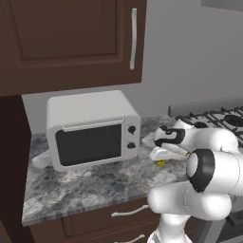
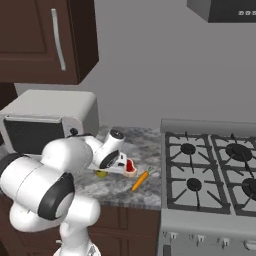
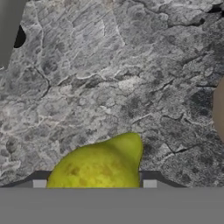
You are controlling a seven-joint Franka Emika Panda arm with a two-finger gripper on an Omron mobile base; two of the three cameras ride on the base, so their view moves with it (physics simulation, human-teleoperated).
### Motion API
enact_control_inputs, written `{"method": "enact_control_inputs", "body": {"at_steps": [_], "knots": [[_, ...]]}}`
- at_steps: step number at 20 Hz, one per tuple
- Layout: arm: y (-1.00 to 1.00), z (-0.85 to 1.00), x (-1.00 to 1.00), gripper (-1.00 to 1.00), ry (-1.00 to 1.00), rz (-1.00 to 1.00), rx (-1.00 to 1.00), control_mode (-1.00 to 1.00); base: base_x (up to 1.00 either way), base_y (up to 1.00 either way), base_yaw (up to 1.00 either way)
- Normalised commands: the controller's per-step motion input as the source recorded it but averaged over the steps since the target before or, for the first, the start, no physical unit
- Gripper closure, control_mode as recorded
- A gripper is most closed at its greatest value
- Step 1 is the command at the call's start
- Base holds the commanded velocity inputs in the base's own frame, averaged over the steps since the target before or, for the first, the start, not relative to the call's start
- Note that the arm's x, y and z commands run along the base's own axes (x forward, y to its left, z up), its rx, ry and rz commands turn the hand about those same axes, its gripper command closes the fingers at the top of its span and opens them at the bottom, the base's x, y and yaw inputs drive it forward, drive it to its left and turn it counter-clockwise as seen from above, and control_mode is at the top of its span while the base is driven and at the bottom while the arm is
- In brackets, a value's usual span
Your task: Open the fridge, remove the pear, carrot, and steak, and place them on any counter.
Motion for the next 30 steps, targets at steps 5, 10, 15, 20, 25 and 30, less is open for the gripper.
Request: {"method": "enact_control_inputs", "body": {"at_steps": [5,10,15,20,25,30], "knots": [[0.00,0.40,0.00,-1.00,0.00,0.00,0.00,-1.00,0.00,0.00,0.00],[0.00,0.73,-0.06,-1.00,0.03,-0.02,0.00,-1.00,0.00,0.00,0.00],[0.00,0.97,-0.31,-1.00,0.00,-0.01,0.01,-1.00,0.00,0.00,0.00],[0.00,1.00,-0.53,-1.00,-0.03,-0.03,0.01,-1.00,0.00,0.00,0.00],[0.00,0.94,-0.76,-1.00,-0.17,-0.02,0.00,-1.00,0.00,0.00,0.00],[0.00,0.73,-0.86,-1.00,-0.25,-0.05,-0.04,-1.00,0.00,0.00,0.00]]}}
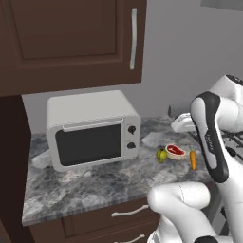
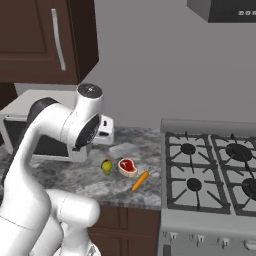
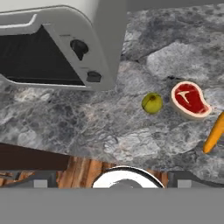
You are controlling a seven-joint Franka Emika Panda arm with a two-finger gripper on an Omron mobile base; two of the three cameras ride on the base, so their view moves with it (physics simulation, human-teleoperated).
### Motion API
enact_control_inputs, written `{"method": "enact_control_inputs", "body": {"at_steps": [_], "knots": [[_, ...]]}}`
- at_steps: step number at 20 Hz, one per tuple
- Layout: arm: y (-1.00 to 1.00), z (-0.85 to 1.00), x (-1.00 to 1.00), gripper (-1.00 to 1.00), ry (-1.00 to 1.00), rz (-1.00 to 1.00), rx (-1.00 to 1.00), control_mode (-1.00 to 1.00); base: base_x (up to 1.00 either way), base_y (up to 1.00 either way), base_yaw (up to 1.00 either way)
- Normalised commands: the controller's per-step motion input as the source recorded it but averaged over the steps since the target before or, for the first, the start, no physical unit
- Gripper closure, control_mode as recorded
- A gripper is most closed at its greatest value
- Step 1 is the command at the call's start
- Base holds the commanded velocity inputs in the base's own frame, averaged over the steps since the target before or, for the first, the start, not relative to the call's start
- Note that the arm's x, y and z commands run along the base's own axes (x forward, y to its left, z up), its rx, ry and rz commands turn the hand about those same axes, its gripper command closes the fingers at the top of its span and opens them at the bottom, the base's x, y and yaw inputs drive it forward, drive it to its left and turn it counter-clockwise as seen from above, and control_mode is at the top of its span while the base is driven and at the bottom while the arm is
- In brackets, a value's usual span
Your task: Open the fridge, remove the pear, carrot, and steak, and place them on any counter.
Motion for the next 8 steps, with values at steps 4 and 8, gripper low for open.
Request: {"method": "enact_control_inputs", "body": {"at_steps": [4,8], "knots": [[0.00,0.77,-0.63,-1.00,-0.24,-0.07,0.00,-1.00,0.00,0.00,0.00],[0.01,0.65,-0.56,-1.00,-0.21,-0.06,0.00,-1.00,0.00,0.00,0.00]]}}
